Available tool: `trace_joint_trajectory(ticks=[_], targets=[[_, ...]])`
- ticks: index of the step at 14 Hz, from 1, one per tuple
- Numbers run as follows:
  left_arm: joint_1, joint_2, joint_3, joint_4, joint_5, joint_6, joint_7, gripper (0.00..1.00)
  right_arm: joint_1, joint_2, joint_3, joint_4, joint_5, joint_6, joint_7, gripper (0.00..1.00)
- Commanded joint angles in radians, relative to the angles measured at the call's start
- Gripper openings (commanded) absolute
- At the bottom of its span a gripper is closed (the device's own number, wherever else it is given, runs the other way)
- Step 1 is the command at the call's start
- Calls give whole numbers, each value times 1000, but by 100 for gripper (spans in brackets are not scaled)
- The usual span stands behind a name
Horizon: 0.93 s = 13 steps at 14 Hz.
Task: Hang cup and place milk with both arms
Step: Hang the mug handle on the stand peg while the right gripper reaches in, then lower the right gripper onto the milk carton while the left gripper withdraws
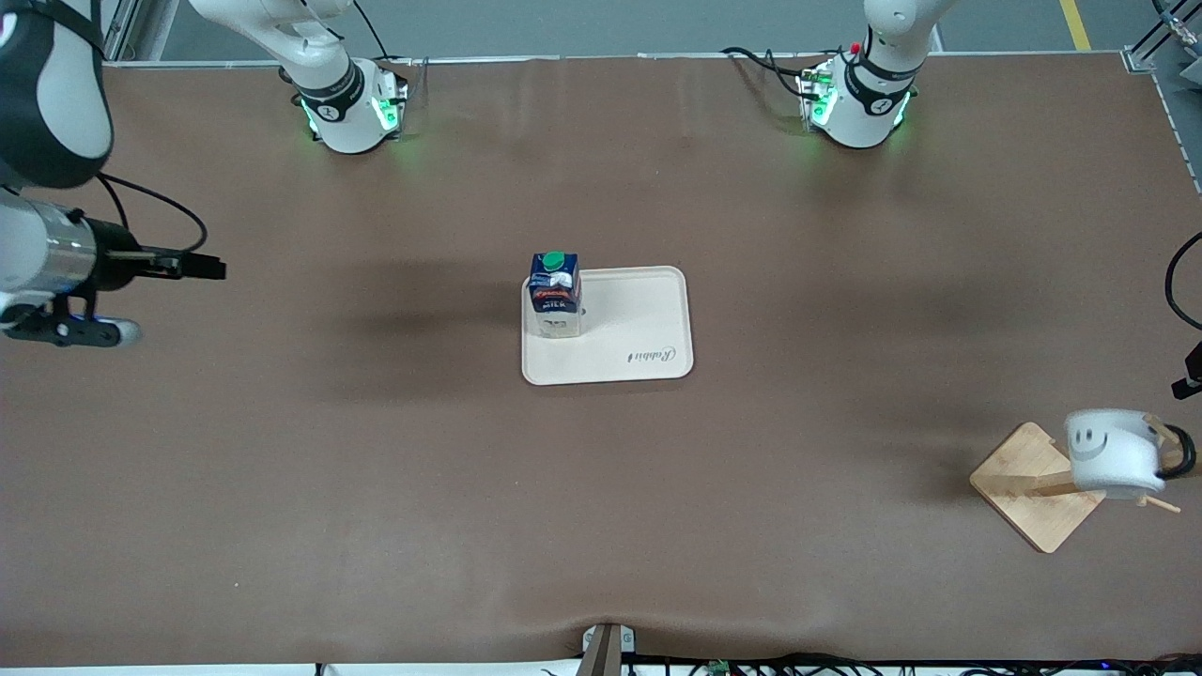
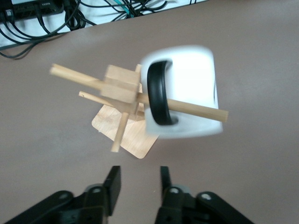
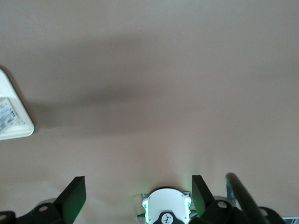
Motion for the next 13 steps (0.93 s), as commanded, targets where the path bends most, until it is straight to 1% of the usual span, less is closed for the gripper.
trace_joint_trajectory(ticks=[1,3,4,5,7,9,10,12,13], targets=[[-3,-22,-13,21,5,-9,-72,100,77,-25,-1,22,85,-18,112,100],[-33,-61,-16,13,36,-52,-181,100,195,-18,-2,23,89,17,295,100],[-49,-78,-16,13,36,-101,-234,100,229,-15,-2,20,96,54,389,100],[-66,-100,-18,13,36,-144,-299,100,255,-12,-1,12,104,86,426,100],[-112,-141,-18,12,36,-224,-431,100,346,1,-2,-1,136,136,457,100],[-161,-180,-18,12,61,-285,-560,100,415,43,-1,-3,184,207,554,100],[-185,-193,-18,13,82,-316,-606,100,450,62,-2,-4,184,231,566,100],[-210,-209,-18,19,104,-342,-626,100,507,89,-2,-6,184,263,585,100],[-210,-209,-19,23,105,-350,-620,100,536,103,-2,-15,184,309,623,100]])
